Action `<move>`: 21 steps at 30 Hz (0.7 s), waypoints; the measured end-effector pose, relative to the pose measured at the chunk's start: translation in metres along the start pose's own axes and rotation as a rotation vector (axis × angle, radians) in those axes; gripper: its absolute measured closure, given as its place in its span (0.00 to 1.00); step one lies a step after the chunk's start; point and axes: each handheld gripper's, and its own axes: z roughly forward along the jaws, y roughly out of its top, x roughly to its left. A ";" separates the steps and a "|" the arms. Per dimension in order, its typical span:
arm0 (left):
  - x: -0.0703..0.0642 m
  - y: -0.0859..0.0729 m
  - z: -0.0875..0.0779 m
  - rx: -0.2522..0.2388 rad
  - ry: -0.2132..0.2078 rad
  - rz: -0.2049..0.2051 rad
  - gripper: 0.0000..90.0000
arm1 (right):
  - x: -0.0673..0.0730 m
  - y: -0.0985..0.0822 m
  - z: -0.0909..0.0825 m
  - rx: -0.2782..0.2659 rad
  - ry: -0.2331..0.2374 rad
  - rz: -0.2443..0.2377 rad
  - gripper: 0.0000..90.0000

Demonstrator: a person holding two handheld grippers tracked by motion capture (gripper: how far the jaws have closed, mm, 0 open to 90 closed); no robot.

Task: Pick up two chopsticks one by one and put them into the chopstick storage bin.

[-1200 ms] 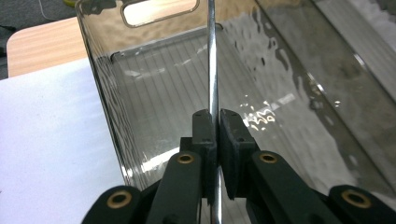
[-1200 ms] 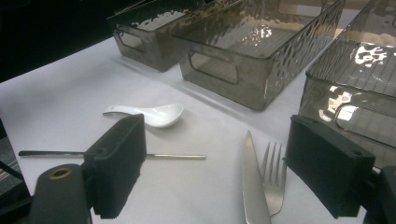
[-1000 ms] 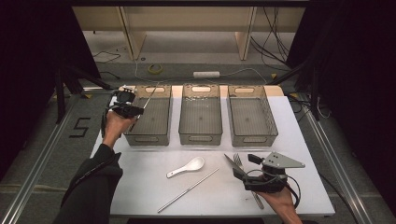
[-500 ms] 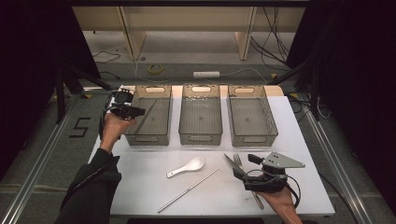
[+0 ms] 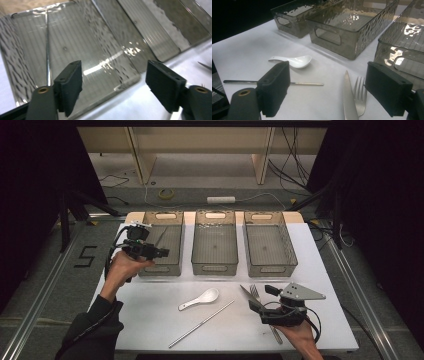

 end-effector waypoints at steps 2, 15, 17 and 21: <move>-0.007 -0.002 -0.001 0.019 -0.018 0.025 0.27 | 0.000 0.000 -0.001 -0.006 -0.001 0.000 0.23; -0.072 -0.027 0.002 0.138 -0.102 0.207 0.23 | 0.000 0.000 -0.002 -0.004 0.000 0.002 0.23; -0.079 -0.032 0.006 0.163 -0.117 0.222 0.23 | 0.000 0.000 -0.002 -0.004 -0.001 0.001 0.23; -0.090 -0.042 0.014 0.201 -0.117 0.255 0.23 | 0.000 0.000 -0.001 0.000 -0.001 0.003 0.23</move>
